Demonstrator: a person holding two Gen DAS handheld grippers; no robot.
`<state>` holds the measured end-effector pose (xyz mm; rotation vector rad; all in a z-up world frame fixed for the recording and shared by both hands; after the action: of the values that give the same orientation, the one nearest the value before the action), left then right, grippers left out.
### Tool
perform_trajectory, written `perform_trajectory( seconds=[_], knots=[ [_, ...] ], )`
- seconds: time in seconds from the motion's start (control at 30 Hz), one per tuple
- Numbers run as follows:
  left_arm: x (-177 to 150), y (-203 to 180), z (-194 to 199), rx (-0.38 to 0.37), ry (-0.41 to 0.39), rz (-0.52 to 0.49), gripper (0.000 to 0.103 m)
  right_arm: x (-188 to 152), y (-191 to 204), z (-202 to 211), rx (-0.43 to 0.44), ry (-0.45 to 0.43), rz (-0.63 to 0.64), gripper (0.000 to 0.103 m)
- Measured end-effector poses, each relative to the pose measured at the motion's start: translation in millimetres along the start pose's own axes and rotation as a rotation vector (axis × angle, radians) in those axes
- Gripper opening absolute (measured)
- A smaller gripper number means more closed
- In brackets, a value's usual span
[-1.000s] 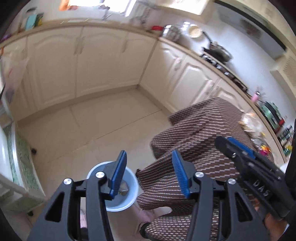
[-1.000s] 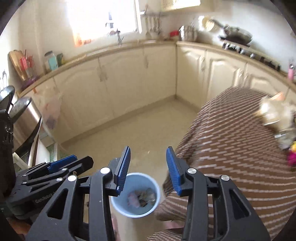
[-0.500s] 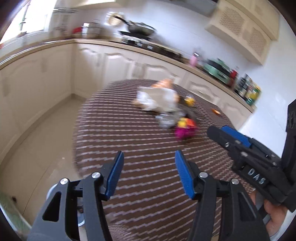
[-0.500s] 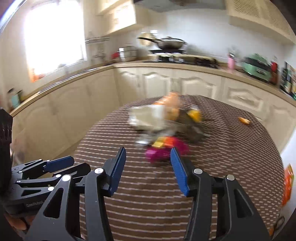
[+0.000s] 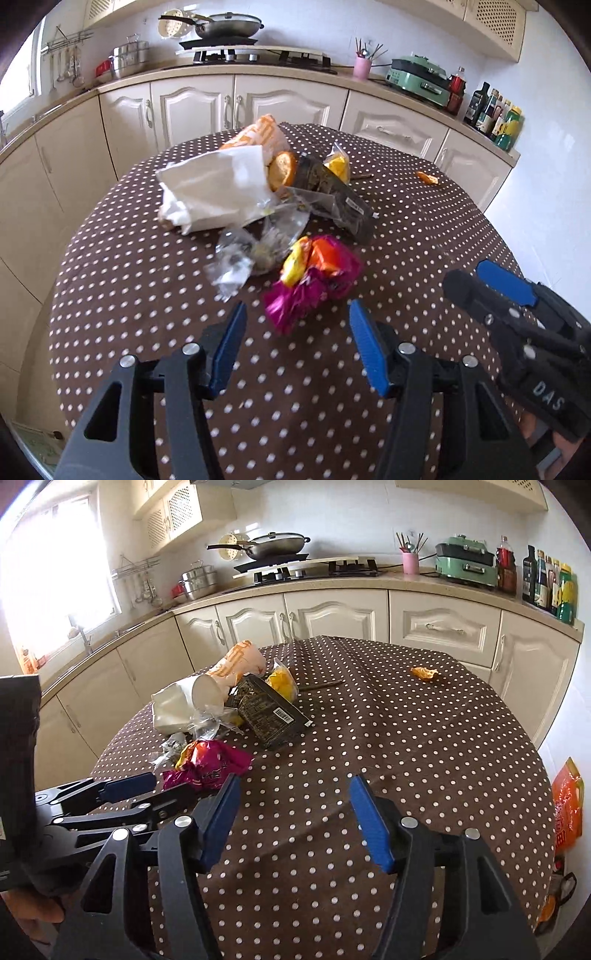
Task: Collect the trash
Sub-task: 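Grasp the pink candy wrapper with the left tool from the table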
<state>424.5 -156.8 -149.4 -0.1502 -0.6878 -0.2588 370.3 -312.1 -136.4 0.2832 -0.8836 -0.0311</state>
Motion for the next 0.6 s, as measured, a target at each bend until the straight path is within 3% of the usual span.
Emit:
perform_trajectory(
  seconds=[0.13,0.17,0.2,0.23,0.4,0.5,0.6],
  knots=[
    [8,-6,-13,0.013,0.019,-0.025,0.057,3,-1,-5,0.01,0.008,-0.002,0.06],
    [9,-6,-15,0.018,0.02,-0.029,0.052,4,-1,-6,0.011,0.009,-0.002,0.06],
    [10,-6,-16,0.014,0.02,-0.031,0.043,5,0,-7,0.012,0.011,-0.002,0.06],
    [9,-6,-17,0.003,0.029,-0.033,0.026,5,0,-7,0.012,0.01,-0.001,0.06],
    [-1,-4,2,-0.031,-0.02,-0.07,0.022,5,8,-4,0.017,-0.004,0.007,0.061],
    [-6,14,30,-0.054,-0.089,-0.013,0.022,6,20,-6,0.025,-0.002,0.022,0.061],
    [-11,46,55,-0.021,-0.146,0.062,0.022,7,34,-12,0.041,0.014,0.043,0.061]
  ],
)
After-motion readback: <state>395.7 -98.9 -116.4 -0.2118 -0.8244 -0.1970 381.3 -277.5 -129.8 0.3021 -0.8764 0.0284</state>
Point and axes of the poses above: each gripper's, at about its wrist camera, not at the fingertips, and z roughly against the way its jaws point, y to its left, x to its top, the point moved 1 cm from there along -z, roughly the way its jaws point, and after that the axes turned 7 degrees about x, right-handed, at the moved point
